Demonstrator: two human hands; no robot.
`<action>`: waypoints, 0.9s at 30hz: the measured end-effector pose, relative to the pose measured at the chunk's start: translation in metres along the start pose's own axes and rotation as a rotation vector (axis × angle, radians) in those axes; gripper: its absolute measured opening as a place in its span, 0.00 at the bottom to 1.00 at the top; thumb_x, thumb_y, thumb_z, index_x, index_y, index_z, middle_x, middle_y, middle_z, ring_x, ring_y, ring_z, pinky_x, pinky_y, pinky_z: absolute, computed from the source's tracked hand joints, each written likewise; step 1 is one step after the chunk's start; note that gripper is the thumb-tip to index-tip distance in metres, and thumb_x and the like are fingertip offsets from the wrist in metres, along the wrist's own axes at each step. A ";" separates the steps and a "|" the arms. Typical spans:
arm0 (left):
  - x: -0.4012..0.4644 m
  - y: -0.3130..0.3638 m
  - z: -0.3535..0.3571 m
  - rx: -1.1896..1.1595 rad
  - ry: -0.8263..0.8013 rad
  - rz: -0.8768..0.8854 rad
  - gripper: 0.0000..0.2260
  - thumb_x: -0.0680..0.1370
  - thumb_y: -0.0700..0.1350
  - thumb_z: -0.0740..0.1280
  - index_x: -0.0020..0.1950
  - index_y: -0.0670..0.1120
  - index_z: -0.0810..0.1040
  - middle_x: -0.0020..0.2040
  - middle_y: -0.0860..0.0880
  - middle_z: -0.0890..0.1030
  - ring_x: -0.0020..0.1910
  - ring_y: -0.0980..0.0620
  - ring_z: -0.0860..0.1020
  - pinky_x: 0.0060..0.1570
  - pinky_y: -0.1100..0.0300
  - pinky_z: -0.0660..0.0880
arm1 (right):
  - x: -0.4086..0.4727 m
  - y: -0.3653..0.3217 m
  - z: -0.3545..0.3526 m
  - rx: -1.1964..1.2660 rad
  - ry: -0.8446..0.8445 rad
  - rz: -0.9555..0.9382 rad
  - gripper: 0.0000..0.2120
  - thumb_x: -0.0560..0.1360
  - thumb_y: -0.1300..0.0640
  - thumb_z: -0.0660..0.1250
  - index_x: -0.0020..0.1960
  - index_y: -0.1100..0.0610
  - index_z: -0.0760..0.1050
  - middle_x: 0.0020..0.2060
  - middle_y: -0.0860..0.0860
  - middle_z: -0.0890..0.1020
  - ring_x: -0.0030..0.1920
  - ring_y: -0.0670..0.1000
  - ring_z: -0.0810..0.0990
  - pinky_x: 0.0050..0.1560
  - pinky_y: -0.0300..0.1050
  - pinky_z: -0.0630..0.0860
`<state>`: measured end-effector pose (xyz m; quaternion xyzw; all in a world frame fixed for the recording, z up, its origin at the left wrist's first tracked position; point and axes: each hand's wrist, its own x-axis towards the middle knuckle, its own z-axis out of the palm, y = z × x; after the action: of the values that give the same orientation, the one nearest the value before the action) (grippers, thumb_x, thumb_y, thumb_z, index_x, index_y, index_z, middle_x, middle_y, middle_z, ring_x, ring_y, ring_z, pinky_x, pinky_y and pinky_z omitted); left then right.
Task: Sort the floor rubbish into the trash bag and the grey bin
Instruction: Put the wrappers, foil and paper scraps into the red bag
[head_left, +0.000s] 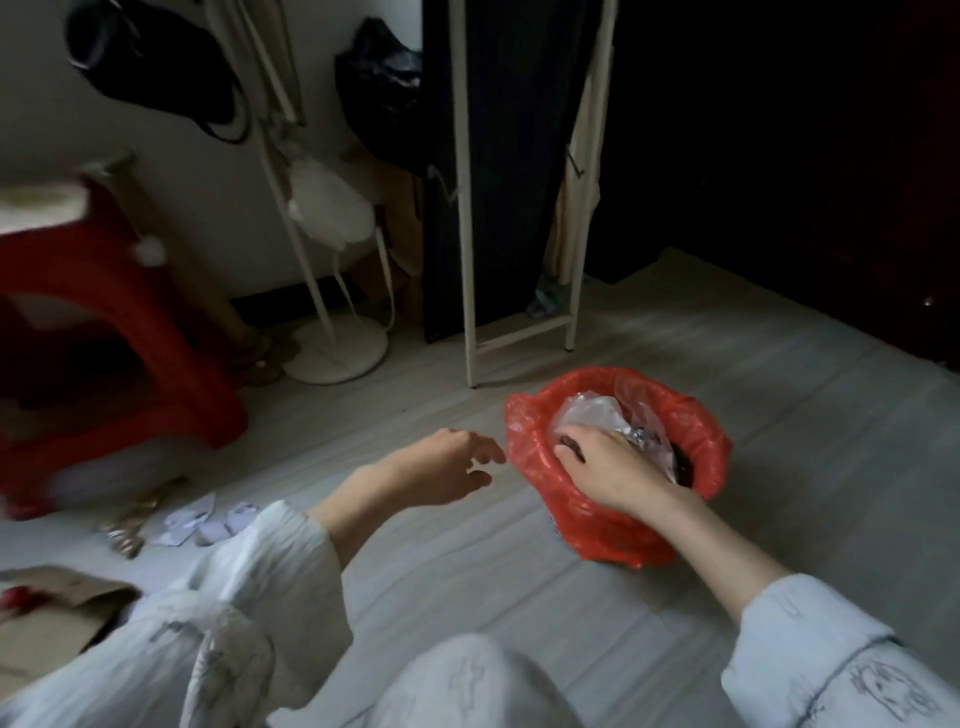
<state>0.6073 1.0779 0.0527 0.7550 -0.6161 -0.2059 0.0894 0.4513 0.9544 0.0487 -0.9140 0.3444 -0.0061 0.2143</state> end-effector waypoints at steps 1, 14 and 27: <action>-0.021 -0.007 -0.011 0.004 0.008 -0.027 0.15 0.78 0.43 0.63 0.64 0.48 0.74 0.61 0.48 0.78 0.56 0.50 0.77 0.56 0.59 0.72 | -0.005 -0.023 0.000 -0.002 0.007 -0.041 0.15 0.79 0.53 0.56 0.64 0.55 0.71 0.60 0.58 0.77 0.62 0.59 0.74 0.60 0.49 0.71; -0.196 -0.162 -0.037 -0.298 0.289 -0.419 0.11 0.76 0.38 0.66 0.57 0.46 0.79 0.47 0.48 0.83 0.48 0.52 0.81 0.52 0.62 0.74 | 0.030 -0.205 0.077 -0.137 -0.181 -0.303 0.19 0.79 0.49 0.56 0.68 0.51 0.67 0.63 0.56 0.76 0.64 0.58 0.73 0.64 0.52 0.69; -0.210 -0.351 0.133 -0.296 -0.033 -0.823 0.20 0.76 0.44 0.65 0.68 0.48 0.68 0.64 0.45 0.72 0.61 0.46 0.72 0.59 0.57 0.69 | 0.153 -0.271 0.302 -0.301 -0.553 -0.441 0.21 0.78 0.52 0.57 0.70 0.54 0.63 0.67 0.56 0.71 0.66 0.57 0.69 0.64 0.51 0.69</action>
<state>0.8322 1.3758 -0.1613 0.9133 -0.2293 -0.3224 0.0972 0.7859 1.1569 -0.1385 -0.9545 0.0660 0.2455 0.1562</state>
